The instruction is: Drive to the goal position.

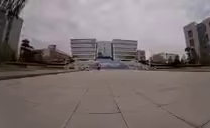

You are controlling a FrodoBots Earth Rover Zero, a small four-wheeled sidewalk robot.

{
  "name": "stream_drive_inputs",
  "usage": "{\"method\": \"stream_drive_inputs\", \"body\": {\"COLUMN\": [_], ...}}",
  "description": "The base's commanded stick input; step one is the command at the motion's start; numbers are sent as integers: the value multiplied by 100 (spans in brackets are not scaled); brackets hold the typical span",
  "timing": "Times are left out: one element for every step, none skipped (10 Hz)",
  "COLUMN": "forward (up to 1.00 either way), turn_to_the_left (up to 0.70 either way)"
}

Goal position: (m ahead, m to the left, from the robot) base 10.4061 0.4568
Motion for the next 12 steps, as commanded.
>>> {"method": "stream_drive_inputs", "body": {"forward": [100, 100, 100, 100, 100, 100, 100, 100, 100, 100, 100, 100], "turn_to_the_left": [0, 0, 0, 0, 0, 0, 0, 0, 0, 0, 0, 0]}}
